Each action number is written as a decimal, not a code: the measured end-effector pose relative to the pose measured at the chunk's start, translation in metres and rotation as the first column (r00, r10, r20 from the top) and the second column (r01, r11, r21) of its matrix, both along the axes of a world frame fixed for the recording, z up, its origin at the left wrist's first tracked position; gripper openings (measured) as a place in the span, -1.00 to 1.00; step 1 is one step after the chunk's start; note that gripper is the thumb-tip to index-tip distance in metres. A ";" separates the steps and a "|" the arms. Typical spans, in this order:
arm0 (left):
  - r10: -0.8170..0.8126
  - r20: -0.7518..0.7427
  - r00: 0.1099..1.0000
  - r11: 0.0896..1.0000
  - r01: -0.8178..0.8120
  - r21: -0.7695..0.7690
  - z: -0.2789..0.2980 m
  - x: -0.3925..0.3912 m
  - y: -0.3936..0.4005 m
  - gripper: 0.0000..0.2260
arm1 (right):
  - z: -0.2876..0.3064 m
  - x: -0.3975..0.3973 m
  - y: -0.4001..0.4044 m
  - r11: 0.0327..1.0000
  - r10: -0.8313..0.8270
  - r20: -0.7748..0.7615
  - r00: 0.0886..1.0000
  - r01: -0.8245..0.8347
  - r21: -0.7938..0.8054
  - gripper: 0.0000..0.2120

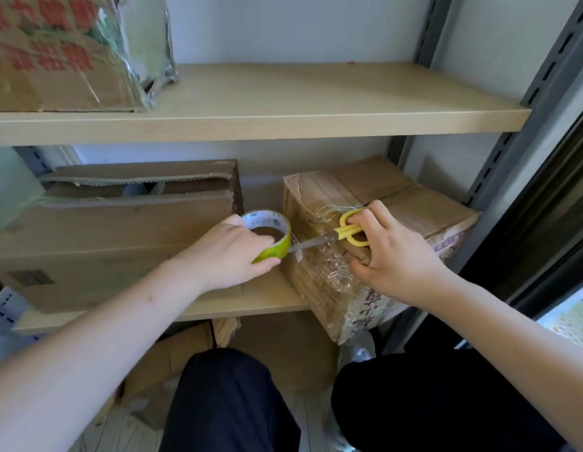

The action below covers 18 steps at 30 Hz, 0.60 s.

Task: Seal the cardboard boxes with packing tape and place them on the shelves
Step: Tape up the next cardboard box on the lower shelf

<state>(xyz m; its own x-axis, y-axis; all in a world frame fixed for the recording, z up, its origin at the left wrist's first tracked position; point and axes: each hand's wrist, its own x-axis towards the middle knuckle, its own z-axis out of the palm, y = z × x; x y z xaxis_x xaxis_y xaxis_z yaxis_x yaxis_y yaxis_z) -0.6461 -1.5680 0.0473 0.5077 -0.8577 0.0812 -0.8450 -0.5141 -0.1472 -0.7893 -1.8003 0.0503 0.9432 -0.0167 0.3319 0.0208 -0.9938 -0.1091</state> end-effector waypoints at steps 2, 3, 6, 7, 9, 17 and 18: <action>-0.065 -0.035 0.997 0.998 0.065 0.019 0.003 0.001 0.010 -0.78 | -0.003 -0.008 0.000 0.999 0.047 -0.013 0.999 -0.048 -0.016 -0.56; -0.081 -0.019 0.997 0.997 0.081 0.017 0.005 -0.001 0.012 -0.80 | -0.005 -0.013 0.001 0.996 0.081 -0.014 0.997 -0.081 -0.023 -0.56; -0.126 0.072 0.989 0.992 0.126 0.014 0.010 -0.012 0.012 -0.79 | -0.008 -0.021 0.001 0.981 0.195 0.008 0.981 -0.194 -0.020 -0.59; -0.127 0.095 0.987 0.992 0.125 0.029 0.010 -0.016 0.013 -0.79 | -0.008 -0.022 0.000 0.972 0.232 0.012 0.973 -0.232 -0.023 -0.60; -0.100 0.100 0.990 0.993 0.093 0.069 0.008 -0.023 0.015 -0.79 | -0.007 -0.019 -0.001 0.954 0.297 0.001 0.955 -0.297 -0.033 -0.60; 0.042 -0.006 0.999 0.998 -0.042 0.038 0.012 -0.041 0.009 -0.73 | 0.017 0.017 -0.045 0.876 0.459 -0.172 0.872 -0.476 -0.076 -0.52; 0.033 0.008 0.999 0.999 -0.033 0.019 0.012 -0.042 0.001 -0.68 | 0.022 0.022 -0.057 0.872 0.456 -0.189 0.870 -0.479 -0.103 -0.54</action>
